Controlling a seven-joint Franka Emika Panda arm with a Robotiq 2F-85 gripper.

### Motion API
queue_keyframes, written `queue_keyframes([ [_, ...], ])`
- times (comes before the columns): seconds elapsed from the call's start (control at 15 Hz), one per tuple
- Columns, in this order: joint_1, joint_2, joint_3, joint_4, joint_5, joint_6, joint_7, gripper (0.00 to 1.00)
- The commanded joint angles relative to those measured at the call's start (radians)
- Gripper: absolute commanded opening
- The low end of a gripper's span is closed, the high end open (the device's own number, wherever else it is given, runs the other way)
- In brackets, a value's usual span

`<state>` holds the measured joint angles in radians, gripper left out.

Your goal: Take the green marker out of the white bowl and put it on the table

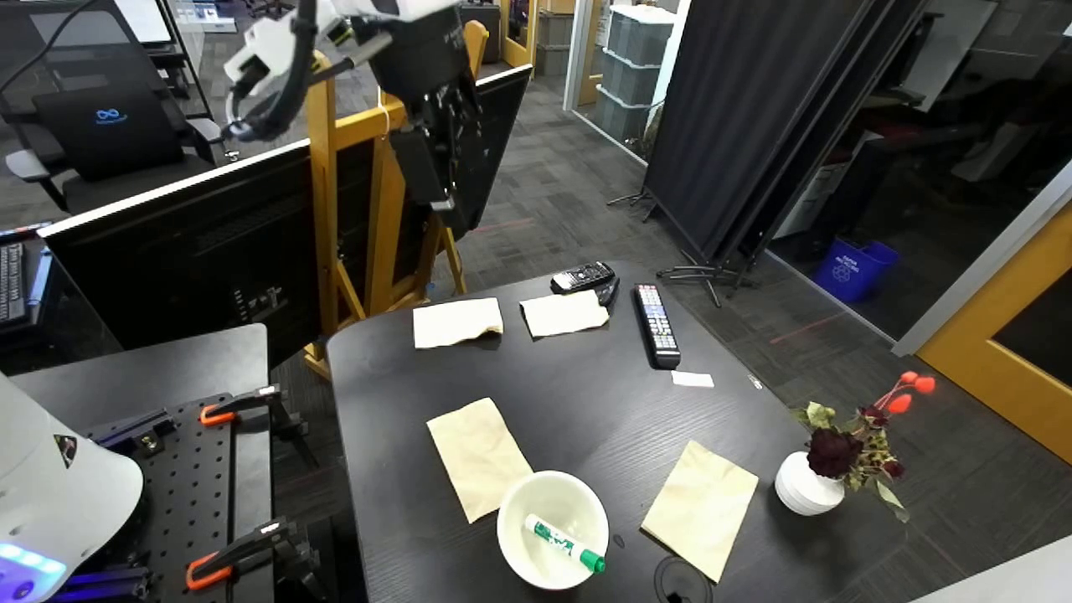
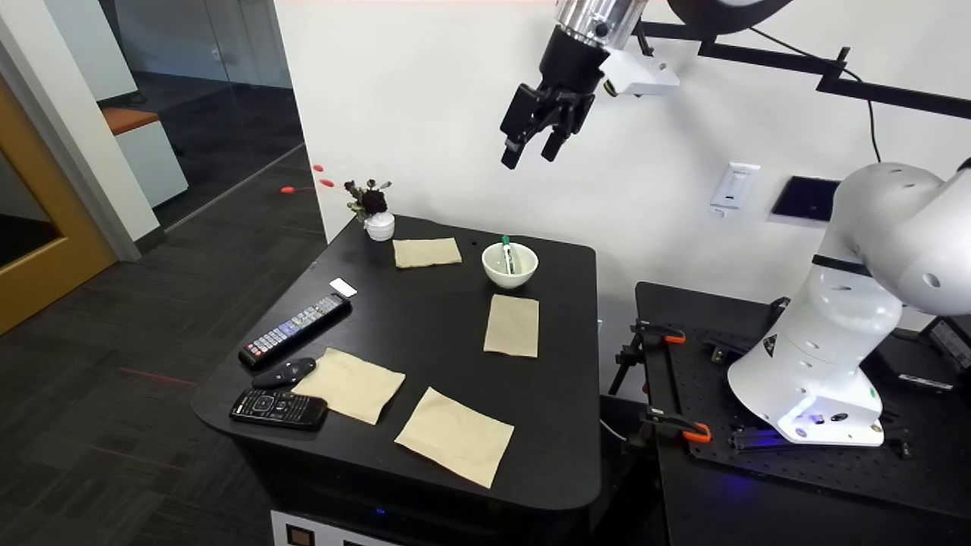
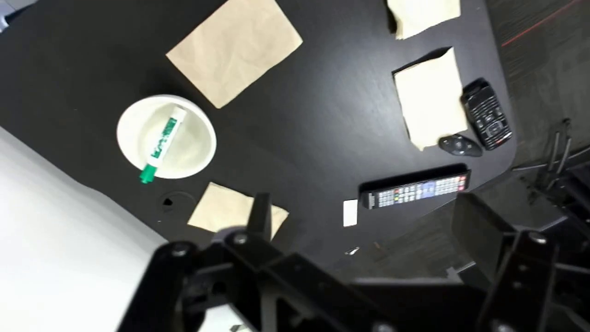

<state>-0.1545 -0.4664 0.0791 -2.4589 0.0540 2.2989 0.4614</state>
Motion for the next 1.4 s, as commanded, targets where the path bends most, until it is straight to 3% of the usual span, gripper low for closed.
queue_keyframes([
  [0.0,-0.079,0.023,0.000,-0.048,-0.085,0.073,0.112,1.00],
  [0.47,-0.207,0.083,-0.048,-0.116,-0.249,0.167,0.246,1.00],
  [1.0,-0.227,0.376,-0.081,-0.058,-0.343,0.534,0.378,1.00],
  [1.33,-0.243,0.503,-0.105,0.015,-0.389,0.532,0.435,1.00],
])
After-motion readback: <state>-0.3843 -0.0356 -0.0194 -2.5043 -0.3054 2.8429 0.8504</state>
